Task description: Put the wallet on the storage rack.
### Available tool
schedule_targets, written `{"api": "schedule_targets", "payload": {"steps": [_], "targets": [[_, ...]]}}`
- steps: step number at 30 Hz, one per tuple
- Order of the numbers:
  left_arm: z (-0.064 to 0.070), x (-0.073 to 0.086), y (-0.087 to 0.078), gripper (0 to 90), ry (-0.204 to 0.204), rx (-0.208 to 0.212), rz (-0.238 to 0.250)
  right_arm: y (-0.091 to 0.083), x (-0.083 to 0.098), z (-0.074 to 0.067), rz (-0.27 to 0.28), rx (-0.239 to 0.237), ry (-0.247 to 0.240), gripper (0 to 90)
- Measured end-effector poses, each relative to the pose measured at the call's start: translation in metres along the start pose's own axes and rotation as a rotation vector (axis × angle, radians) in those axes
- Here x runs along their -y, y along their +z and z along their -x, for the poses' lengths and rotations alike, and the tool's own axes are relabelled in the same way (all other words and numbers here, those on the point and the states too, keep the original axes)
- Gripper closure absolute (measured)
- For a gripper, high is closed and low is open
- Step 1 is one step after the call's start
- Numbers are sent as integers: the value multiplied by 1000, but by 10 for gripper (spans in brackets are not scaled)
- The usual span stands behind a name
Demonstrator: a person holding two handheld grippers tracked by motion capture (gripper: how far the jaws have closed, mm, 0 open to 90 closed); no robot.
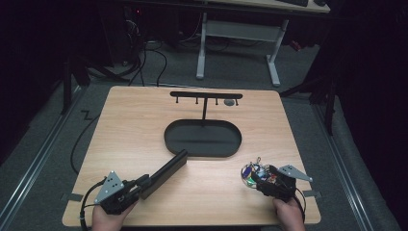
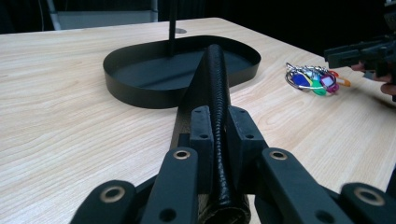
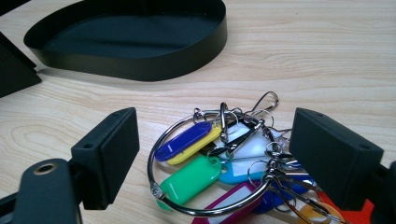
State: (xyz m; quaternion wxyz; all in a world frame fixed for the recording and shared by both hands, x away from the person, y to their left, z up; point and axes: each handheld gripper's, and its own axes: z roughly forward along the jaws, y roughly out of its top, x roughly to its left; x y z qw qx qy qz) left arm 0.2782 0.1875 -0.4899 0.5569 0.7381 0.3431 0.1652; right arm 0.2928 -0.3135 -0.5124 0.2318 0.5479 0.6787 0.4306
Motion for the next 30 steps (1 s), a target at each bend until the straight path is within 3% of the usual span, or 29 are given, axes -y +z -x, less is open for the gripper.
{"api": "schedule_targets", "payload": {"steps": [10, 20, 25, 30], "targets": [[-15, 4, 0, 806, -52, 18, 23, 1, 2, 1, -10, 5, 7, 162], [-16, 6, -1, 785, -40, -13, 30, 1, 5, 2, -29, 3, 8, 162], [-14, 6, -1, 756, -38, -6, 29, 1, 5, 2, -29, -8, 31, 163], [-18, 7, -1, 710, -62, 12, 21, 3, 5, 2, -34, -11, 27, 166]]}}
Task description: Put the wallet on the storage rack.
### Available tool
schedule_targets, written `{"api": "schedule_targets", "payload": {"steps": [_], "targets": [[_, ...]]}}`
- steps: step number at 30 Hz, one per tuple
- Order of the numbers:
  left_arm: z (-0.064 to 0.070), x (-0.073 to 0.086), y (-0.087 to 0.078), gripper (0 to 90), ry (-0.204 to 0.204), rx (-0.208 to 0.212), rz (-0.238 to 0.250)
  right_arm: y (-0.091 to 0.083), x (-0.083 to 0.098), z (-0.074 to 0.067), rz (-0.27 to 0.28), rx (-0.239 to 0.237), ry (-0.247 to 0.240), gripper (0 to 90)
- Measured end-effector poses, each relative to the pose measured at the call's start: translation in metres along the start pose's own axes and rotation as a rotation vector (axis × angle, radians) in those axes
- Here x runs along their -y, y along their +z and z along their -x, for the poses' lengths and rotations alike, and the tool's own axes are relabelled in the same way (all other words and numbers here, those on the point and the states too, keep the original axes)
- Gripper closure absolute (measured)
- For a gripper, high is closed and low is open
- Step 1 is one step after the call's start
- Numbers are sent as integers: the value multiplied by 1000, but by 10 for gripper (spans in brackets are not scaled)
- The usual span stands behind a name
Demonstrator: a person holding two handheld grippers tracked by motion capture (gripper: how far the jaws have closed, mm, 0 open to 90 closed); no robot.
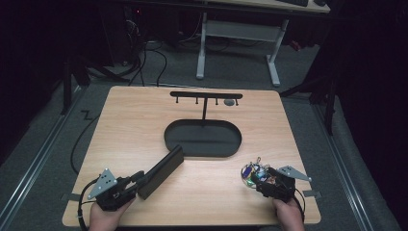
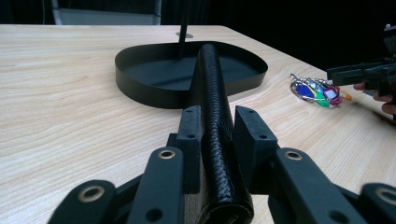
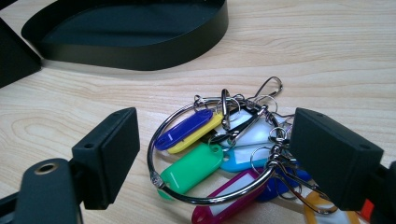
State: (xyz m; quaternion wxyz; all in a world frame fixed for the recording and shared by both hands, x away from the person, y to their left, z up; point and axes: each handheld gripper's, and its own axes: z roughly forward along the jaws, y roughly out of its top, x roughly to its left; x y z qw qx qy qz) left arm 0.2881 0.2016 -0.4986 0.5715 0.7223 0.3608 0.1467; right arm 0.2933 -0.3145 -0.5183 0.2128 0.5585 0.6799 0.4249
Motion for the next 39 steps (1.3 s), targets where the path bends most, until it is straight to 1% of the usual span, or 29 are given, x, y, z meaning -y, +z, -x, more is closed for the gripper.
{"api": "schedule_targets", "payload": {"steps": [1, 3, 4, 6, 10, 11, 13, 14, 16, 18, 19, 21, 22, 23, 25, 27, 28, 30, 31, 32, 33, 34, 35, 36, 37, 38, 39], "targets": [[0, 1, 1, 696, 11, -1, -22, 0, 0, 0, 0, -1, 1, 164], [1, 2, 3, 673, 25, 2, -44, 1, 0, 0, -1, -4, 4, 163], [2, 3, 4, 664, 23, 1, -51, 1, 0, 1, -1, -3, 4, 164], [3, 3, 5, 648, 31, -4, -56, 2, -1, 1, 1, 1, 15, 169], [6, 2, 7, 613, 69, -32, -75, 2, -1, 0, 3, -5, 10, 163], [7, 3, 7, 597, 75, -36, -79, 2, -1, 0, 4, -3, 12, 165], [8, 3, 9, 559, 81, -30, -94, 3, -2, 0, 12, -4, 29, 169], [9, 4, 10, 526, 84, -29, -107, 2, -3, 1, 20, -15, 37, 167], [12, 5, 11, 525, 114, -53, -121, 2, -3, 1, 24, -23, 45, 168], [15, 5, 11, 513, 134, -72, -133, 1, -5, 0, 28, -32, 45, 178], [16, 4, 11, 510, 139, -76, -144, 1, -5, 0, 26, -43, 39, 179], [18, 1, 12, 488, 155, -89, -153, 1, -5, -3, 9, -57, -3, 178], [20, -1, 12, 483, 165, -97, -162, 1, -5, -4, 1, -57, -17, 179], [21, -3, 13, 479, 177, -102, -173, 1, -5, -7, -24, -55, -48, 180], [25, -6, 14, 476, 197, -116, -195, 1, -6, -8, -31, -57, -54, 181], [28, -10, 16, 482, 211, -114, -215, 0, -8, -10, -58, -68, -71, 183], [30, -12, 17, 494, 218, -121, -221, -1, -10, -11, -70, -69, -87, 188], [31, -18, 19, 511, 219, -125, -239, -4, -11, -14, -68, -67, -126, 187], [31, -20, 21, 516, 219, -127, -249, -5, -9, -16, -51, -64, -150, 187], [32, -23, 23, 519, 234, -135, -265, -7, -6, -18, -28, -65, -151, 187], [32, -26, 26, 523, 246, -145, -285, -8, -2, -19, -2, -73, -141, 187], [32, -29, 28, 523, 250, -145, -312, -8, 1, -19, 8, -86, -130, 185], [31, -33, 31, 525, 246, -142, -342, -9, 1, -19, -2, -98, -121, 179], [30, -36, 32, 531, 245, -142, -359, -10, 0, -20, 2, -96, -136, 180], [30, -38, 34, 538, 245, -140, -383, -10, 0, -20, 8, -100, -140, 178], [29, -41, 36, 541, 251, -141, -409, -10, 1, -18, 5, -112, -146, 176], [30, -44, 38, 544, 257, -143, -424, -9, 3, -17, -8, -121, -138, 177]]}}
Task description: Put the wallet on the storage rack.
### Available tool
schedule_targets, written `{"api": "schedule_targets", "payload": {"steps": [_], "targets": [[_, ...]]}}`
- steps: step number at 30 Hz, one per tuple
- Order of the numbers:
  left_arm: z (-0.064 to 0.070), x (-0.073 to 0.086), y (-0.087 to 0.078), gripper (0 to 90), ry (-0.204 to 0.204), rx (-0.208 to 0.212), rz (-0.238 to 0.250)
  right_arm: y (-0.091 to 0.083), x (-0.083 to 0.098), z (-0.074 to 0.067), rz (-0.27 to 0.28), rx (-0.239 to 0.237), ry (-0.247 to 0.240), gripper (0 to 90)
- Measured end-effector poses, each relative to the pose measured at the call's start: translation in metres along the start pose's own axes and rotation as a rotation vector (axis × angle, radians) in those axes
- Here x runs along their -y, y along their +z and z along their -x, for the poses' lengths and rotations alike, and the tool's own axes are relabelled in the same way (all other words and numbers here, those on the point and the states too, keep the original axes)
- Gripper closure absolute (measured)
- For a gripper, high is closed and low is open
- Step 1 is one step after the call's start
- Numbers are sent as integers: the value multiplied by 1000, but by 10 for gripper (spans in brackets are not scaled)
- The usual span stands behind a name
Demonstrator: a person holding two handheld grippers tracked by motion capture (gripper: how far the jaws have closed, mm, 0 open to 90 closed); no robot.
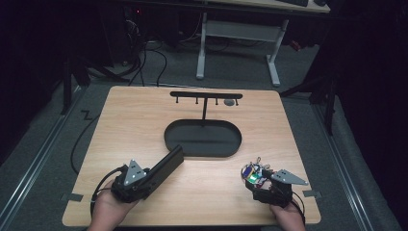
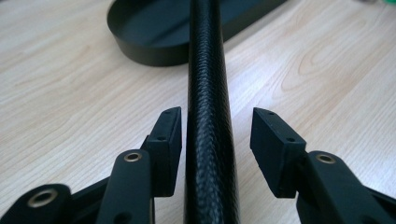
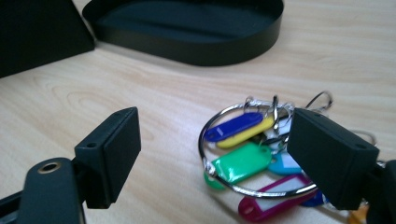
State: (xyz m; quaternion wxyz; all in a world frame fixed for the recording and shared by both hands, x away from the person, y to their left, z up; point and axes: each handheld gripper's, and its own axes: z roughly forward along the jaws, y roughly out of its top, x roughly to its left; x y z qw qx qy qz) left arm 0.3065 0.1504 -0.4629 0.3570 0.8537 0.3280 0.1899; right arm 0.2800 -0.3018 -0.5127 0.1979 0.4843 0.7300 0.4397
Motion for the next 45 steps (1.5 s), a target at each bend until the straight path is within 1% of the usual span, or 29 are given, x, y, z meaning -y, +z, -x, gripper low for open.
{"api": "schedule_targets", "payload": {"steps": [1, 3, 4, 5, 6, 10, 11, 14, 17, 19, 22, 24, 25, 28, 30, 32, 34, 37, 40, 42, 43, 45], "targets": [[-1, -3, 0, 552, 6, 2, -15, 1, 1, 1, -14, -6, 8, 177], [-2, -9, 0, 566, 18, 9, -55, 2, 3, 3, -24, -18, 3, 177], [-2, -12, 0, 574, 27, 11, -77, 2, 3, 3, -28, -22, 2, 177], [-3, -16, 1, 583, 35, 4, -109, 2, 3, 4, -27, -27, 0, 177], [-4, -19, 1, 584, 35, 0, -133, 2, 3, 4, -24, -32, 3, 177], [-7, -29, 2, 607, 20, 23, -200, 0, 2, 4, -16, -58, -7, 177], [-8, -30, 3, 612, 18, 32, -213, 0, 2, 4, -18, -63, -5, 177], [-6, -34, 7, 626, 29, 31, -250, 1, 2, 4, -23, -72, -5, 177], [-7, -38, 11, 651, 30, 46, -288, 1, 2, 5, -23, -81, 5, 178], [-9, -41, 12, 660, 27, 52, -304, 1, 2, 5, -24, -86, 11, 178], [-12, -44, 14, 681, 29, 70, -325, 2, 3, 6, -28, -88, 3, 178], [-13, -45, 14, 686, 43, 82, -337, 2, 3, 5, -28, -89, 4, 179], [-14, -45, 15, 686, 47, 84, -345, 2, 3, 5, -29, -89, 4, 179], [-16, -48, 17, 688, 37, 91, -377, 2, 3, 6, -29, -86, 3, 183], [-17, -49, 19, 691, 45, 87, -395, 2, 3, 5, -28, -85, 2, 183], [-17, -50, 20, 698, 53, 91, -405, 2, 3, 5, -27, -86, 3, 183], [-18, -50, 20, 705, 76, 98, -406, 2, 3, 5, -25, -87, -8, 183], [-19, -49, 20, 725, 77, 102, -390, 3, 4, 4, -19, -87, -14, 183], [-18, -46, 18, 736, 92, 105, -372, 4, 3, 3, -6, -72, -8, 188], [-15, -46, 17, 742, 117, 98, -370, 6, 4, 2, -8, -73, -17, 190], [-14, -46, 16, 744, 136, 93, -369, 5, 4, 2, -8, -74, -25, 194], [-12, -45, 16, 745, 168, 80, -359, 4, 2, 2, 10, -70, -32, 201]]}}
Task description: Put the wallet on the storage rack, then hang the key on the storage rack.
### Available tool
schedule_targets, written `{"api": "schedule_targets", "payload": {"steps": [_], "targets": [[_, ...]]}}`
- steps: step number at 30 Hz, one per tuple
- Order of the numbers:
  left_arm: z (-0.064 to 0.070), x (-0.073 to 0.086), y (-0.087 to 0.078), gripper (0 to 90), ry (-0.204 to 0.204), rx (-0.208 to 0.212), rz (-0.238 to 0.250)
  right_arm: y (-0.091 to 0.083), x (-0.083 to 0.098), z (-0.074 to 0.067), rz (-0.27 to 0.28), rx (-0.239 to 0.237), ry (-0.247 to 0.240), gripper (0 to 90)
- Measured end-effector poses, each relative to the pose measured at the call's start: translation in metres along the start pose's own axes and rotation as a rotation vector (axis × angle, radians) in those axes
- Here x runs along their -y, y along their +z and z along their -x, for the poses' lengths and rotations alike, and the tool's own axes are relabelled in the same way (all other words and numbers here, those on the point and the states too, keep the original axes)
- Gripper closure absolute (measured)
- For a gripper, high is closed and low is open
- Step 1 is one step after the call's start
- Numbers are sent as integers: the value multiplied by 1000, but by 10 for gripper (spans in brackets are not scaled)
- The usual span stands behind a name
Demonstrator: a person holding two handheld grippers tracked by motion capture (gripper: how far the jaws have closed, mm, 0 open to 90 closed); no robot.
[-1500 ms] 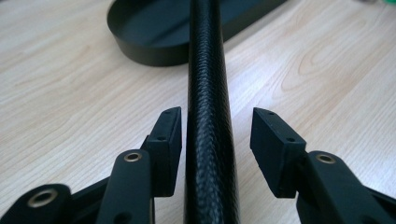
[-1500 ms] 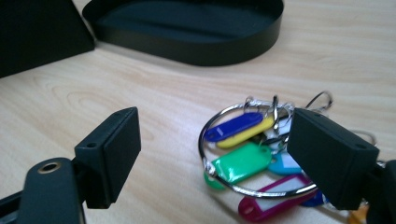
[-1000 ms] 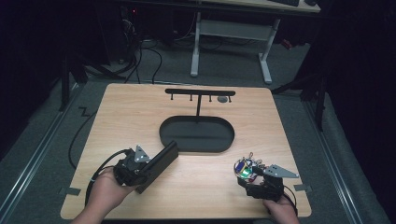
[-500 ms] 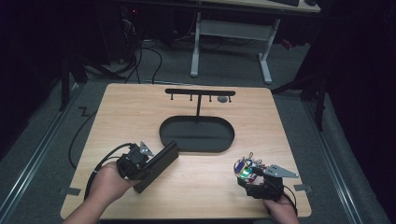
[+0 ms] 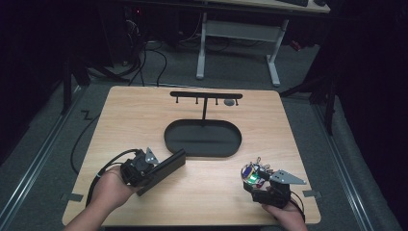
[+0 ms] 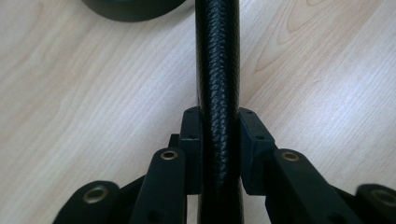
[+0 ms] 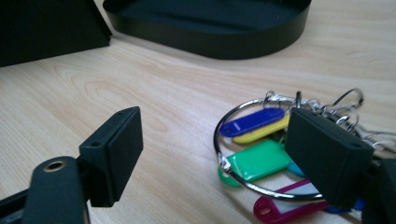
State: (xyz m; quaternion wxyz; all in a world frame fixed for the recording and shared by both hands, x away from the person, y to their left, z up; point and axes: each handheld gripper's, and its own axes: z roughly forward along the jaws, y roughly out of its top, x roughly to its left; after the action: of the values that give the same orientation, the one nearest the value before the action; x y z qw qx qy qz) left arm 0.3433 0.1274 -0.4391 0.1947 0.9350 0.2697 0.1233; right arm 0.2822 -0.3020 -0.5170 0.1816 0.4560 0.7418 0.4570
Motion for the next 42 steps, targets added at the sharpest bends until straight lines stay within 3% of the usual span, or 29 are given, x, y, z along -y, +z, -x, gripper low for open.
{"api": "schedule_targets", "payload": {"steps": [10, 15, 21, 25, 42], "targets": [[6, -6, -16, 746, 66, -34, 93, -16, 6, 4, 60, 3, 7, 208], [8, -16, -22, 746, 129, -66, 136, -21, 12, 9, 45, 30, 19, 214], [16, -30, -23, 746, 198, -103, 181, -28, 14, 16, 91, 68, 56, 212], [22, -40, -22, 745, 263, -129, 190, -29, 15, 19, 101, 74, 62, 210], [26, -94, -7, 745, 398, -201, 220, -27, 14, 14, 104, 63, 33, 210]]}}
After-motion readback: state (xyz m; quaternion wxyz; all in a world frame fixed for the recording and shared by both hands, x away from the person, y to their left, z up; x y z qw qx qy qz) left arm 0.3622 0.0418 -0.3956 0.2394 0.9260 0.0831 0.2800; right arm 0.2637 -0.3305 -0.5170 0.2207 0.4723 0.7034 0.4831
